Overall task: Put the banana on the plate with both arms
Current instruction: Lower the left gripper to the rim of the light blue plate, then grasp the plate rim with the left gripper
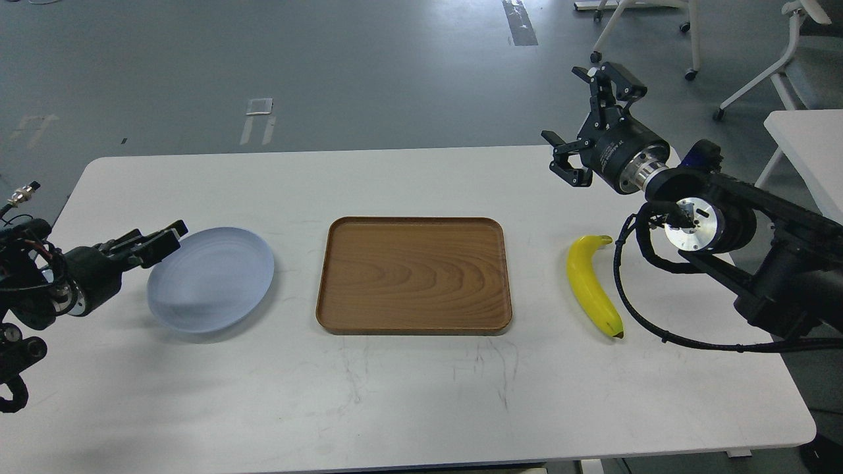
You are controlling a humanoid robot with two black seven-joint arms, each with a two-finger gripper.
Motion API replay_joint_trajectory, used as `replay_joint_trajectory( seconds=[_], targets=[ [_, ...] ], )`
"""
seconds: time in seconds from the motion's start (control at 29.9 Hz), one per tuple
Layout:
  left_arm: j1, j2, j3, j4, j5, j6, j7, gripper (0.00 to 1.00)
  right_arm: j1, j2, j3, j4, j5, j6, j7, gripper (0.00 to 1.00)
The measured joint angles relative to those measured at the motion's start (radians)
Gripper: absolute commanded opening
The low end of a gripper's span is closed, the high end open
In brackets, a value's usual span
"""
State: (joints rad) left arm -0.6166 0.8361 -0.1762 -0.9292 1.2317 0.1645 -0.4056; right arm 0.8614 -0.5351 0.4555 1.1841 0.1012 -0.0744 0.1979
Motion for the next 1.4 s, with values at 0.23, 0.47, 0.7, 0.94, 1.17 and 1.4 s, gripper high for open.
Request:
replay_joint_trajectory(
  seconds=[0.23, 0.47, 0.7, 0.94, 1.17, 1.4],
  targets=[
    [0.007, -0.049, 0.037, 0.089, 0.0, 0.003, -0.002, 0.94, 0.004, -0.002, 0.001, 0.0, 0.0, -0.001, 0.0, 1.0],
    [0.007, -0.057, 0.067, 0.145, 0.0, 0.012, -0.008, 0.92, 0.004, -0.003, 0.003, 0.0, 0.0, -0.002, 0.0, 1.0],
    [0.028, -0.059, 0.069, 0.153, 0.0, 0.015, -0.011, 0.78, 0.002, -0.002, 0.003, 0.0, 0.0, -0.002, 0.0, 1.0],
    [0.039, -0.061, 0.067, 0.153, -0.001, 0.015, -0.012, 0.79, 0.001, -0.002, 0.003, 0.0, 0.0, -0.003, 0.0, 1.0],
    [0.043, -0.085, 0.069, 0.175, -0.002, 0.008, -0.012, 0.78, 0.001, -0.002, 0.002, 0.0, -0.001, -0.004, 0.0, 1.0],
    [0.051, -0.095, 0.089, 0.196, -0.002, 0.006, -0.019, 0.35, 0.002, -0.003, 0.002, 0.0, -0.001, -0.004, 0.0, 1.0]
  ],
)
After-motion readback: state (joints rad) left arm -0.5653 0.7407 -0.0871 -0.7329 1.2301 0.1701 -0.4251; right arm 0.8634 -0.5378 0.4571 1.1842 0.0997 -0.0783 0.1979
